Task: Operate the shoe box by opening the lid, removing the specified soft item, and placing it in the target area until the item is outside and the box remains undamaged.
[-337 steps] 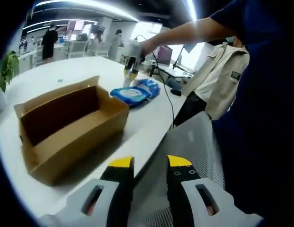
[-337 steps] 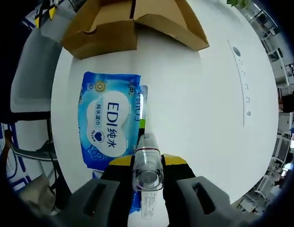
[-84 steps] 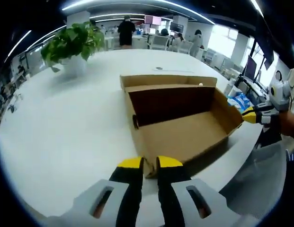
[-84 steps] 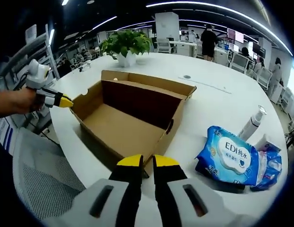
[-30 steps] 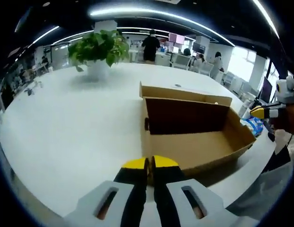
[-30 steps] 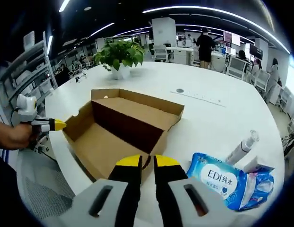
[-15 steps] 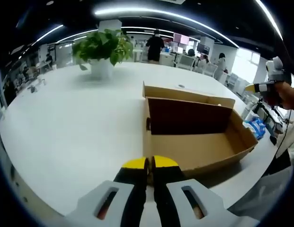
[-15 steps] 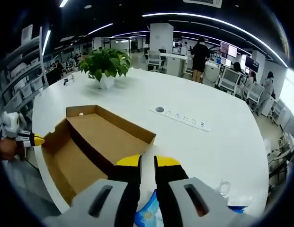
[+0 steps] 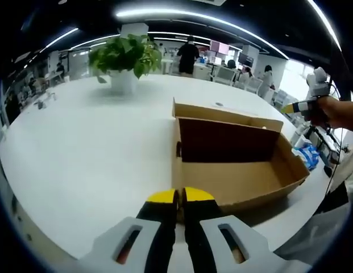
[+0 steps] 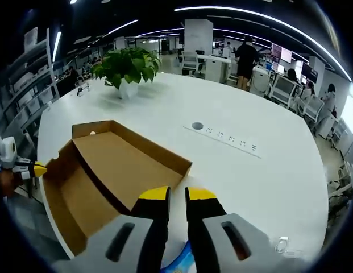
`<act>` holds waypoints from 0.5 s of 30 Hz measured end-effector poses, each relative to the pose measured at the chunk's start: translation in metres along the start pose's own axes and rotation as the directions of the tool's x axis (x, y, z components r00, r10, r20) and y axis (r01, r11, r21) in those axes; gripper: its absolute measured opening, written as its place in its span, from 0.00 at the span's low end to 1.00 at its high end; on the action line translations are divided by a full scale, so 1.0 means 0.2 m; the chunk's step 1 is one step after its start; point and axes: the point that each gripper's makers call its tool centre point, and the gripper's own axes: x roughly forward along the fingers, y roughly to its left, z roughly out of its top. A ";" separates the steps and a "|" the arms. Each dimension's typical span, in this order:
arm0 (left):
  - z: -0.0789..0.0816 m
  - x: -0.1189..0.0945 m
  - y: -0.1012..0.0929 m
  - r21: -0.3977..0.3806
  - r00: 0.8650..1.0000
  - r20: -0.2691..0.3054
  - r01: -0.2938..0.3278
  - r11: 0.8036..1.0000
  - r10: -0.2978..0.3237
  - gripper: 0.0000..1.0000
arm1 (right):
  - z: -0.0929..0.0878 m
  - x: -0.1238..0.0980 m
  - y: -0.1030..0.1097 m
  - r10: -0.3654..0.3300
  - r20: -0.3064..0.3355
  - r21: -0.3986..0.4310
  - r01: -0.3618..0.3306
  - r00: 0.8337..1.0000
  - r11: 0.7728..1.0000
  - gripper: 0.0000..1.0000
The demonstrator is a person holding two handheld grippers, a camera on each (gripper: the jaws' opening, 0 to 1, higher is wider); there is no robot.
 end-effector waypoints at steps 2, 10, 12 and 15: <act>0.00 0.00 0.00 0.001 1.000 0.001 0.000 1.000 0.000 0.00 | 0.00 0.02 -0.01 0.001 -0.004 -0.002 -0.001 1.000 1.000 0.09; 0.00 0.00 0.00 -0.007 1.000 0.005 0.004 1.000 -0.004 0.00 | -0.02 0.09 0.02 0.018 -0.033 0.008 -0.018 0.999 1.000 0.09; 0.00 0.00 0.00 -0.007 1.000 0.007 0.005 1.000 -0.005 0.00 | -0.03 0.11 0.02 0.020 -0.046 0.011 -0.019 0.999 1.000 0.09; 0.00 0.00 0.00 -0.009 1.000 0.009 0.008 1.000 -0.008 0.00 | -0.04 0.14 0.02 0.018 -0.059 0.016 -0.018 0.998 1.000 0.09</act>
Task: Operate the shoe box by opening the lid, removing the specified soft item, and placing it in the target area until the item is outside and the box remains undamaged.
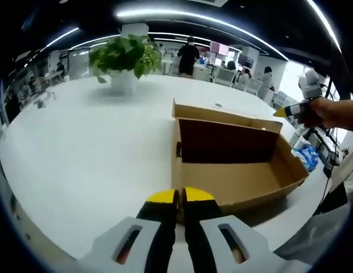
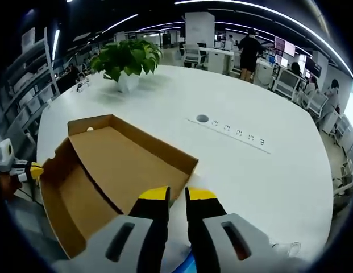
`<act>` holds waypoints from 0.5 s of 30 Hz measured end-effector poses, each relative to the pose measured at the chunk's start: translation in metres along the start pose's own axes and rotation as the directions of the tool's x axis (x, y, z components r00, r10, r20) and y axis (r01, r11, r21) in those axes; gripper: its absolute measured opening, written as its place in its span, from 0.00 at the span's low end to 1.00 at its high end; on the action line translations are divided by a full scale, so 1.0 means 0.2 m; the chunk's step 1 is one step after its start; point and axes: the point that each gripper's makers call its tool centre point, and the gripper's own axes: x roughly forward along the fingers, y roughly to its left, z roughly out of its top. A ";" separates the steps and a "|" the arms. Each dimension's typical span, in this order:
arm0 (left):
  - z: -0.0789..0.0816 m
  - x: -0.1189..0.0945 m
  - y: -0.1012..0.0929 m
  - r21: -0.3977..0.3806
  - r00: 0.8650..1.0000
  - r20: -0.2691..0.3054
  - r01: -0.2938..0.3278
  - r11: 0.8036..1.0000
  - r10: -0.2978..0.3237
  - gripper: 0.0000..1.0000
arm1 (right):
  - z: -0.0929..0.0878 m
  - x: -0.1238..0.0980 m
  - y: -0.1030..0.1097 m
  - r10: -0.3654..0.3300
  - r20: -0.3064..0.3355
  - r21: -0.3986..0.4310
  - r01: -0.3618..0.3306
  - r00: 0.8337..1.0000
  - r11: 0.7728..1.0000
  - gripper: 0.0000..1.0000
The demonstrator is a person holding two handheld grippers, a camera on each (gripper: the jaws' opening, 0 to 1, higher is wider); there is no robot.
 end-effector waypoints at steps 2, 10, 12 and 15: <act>0.00 0.00 0.00 0.001 1.000 0.000 0.002 1.000 -0.002 0.00 | 0.00 0.02 0.00 0.000 -0.008 0.003 0.000 1.000 1.000 0.09; 0.00 0.00 0.00 -0.014 1.000 0.003 0.004 1.000 -0.004 0.00 | -0.04 0.11 -0.03 -0.006 -0.077 0.041 0.009 0.997 0.999 0.10; 0.00 0.00 0.00 -0.011 1.000 0.004 0.005 1.000 -0.005 0.00 | -0.05 0.13 -0.04 -0.006 -0.091 0.052 0.011 0.996 0.999 0.10; 0.00 0.00 0.00 -0.015 1.000 0.004 0.005 1.000 -0.005 0.00 | -0.06 0.15 -0.03 0.001 -0.108 0.063 0.006 0.994 0.998 0.10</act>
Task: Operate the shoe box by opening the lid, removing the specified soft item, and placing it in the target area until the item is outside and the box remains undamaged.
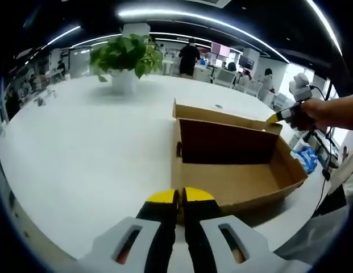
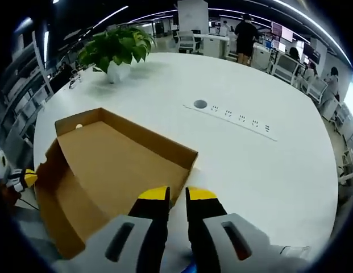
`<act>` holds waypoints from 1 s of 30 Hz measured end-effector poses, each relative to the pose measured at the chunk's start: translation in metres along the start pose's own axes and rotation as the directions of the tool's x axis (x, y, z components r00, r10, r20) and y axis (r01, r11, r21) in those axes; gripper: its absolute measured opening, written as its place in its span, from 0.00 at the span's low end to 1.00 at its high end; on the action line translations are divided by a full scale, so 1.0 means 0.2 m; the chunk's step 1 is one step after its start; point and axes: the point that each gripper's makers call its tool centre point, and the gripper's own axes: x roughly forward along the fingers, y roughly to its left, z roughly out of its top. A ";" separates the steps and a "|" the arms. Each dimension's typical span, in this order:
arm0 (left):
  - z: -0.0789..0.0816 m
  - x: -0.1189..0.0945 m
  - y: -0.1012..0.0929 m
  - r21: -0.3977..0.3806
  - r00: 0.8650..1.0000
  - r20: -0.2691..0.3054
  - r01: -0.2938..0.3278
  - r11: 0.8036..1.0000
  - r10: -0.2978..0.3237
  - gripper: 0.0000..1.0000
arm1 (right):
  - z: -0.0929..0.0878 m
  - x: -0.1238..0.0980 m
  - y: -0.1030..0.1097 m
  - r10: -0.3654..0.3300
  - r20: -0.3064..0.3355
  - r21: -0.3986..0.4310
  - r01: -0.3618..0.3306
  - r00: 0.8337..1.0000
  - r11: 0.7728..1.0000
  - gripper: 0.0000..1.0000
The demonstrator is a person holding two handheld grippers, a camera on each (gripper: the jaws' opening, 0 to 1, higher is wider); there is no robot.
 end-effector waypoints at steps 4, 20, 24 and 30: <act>0.00 0.00 0.00 0.000 1.000 0.000 0.001 1.000 -0.001 0.00 | 0.00 0.04 0.00 0.000 -0.023 0.015 0.000 1.000 1.000 0.10; 0.00 0.00 0.01 -0.006 1.000 0.004 0.003 1.000 -0.003 0.00 | -0.04 0.19 -0.02 -0.014 -0.130 0.023 0.017 0.991 1.000 0.11; 0.00 0.00 0.01 -0.006 1.000 0.004 0.003 1.000 -0.003 0.00 | -0.05 0.23 -0.04 -0.022 -0.165 0.038 0.029 0.986 0.999 0.10; 0.00 0.00 0.01 -0.011 1.000 0.004 0.003 1.000 -0.003 0.00 | -0.05 0.30 -0.07 -0.031 -0.207 0.043 0.040 0.978 0.998 0.10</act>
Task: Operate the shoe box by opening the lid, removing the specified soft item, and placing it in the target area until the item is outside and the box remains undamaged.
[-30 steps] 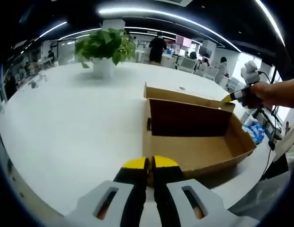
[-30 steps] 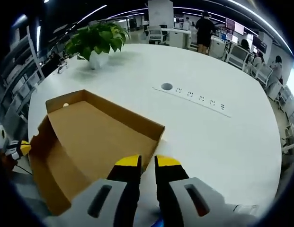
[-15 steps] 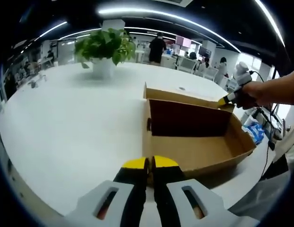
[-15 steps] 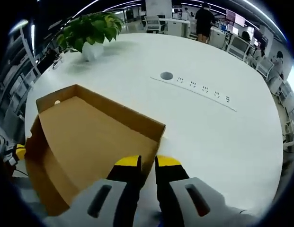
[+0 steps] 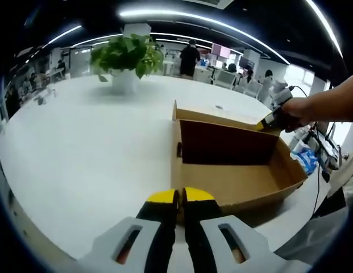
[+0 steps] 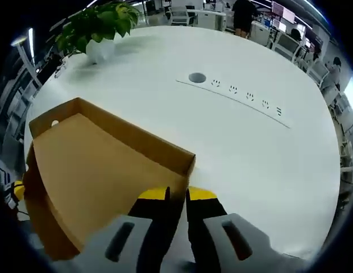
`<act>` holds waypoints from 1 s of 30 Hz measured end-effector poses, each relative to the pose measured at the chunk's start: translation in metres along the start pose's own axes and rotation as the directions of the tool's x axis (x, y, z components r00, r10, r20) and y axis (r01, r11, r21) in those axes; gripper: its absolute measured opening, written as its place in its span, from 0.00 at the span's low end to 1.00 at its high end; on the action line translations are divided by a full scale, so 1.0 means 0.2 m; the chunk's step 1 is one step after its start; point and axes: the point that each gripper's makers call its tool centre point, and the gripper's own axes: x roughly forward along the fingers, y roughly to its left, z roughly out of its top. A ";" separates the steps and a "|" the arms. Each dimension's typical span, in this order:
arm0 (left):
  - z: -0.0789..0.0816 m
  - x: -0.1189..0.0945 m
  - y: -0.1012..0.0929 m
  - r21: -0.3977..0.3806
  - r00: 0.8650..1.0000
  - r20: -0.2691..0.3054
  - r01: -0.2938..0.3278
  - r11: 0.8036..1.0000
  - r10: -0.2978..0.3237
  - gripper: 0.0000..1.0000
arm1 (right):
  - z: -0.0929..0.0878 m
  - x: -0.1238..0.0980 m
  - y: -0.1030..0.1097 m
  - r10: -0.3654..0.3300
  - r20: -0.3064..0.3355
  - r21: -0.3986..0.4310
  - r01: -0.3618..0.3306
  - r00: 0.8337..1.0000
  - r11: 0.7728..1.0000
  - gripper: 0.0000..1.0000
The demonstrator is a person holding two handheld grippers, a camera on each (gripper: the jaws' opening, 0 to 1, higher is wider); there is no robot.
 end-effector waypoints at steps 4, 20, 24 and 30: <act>0.00 0.00 0.00 -0.004 1.000 0.000 -0.001 1.000 0.001 0.00 | -0.01 0.03 0.00 -0.003 -0.029 0.002 0.003 1.000 1.000 0.08; 0.00 0.00 0.00 0.019 1.000 -0.014 -0.007 1.000 0.007 0.00 | 0.04 -0.02 -0.01 0.002 0.009 0.043 -0.002 1.000 0.999 0.04; -0.01 0.00 0.00 0.018 1.000 -0.020 -0.010 1.000 0.010 0.00 | 0.07 -0.07 -0.02 0.004 0.067 0.043 -0.007 0.998 0.999 0.03; -0.01 -0.01 -0.01 0.024 1.000 -0.028 -0.013 1.000 0.013 0.00 | 0.12 -0.17 -0.01 0.005 0.164 0.037 -0.011 0.987 0.999 0.03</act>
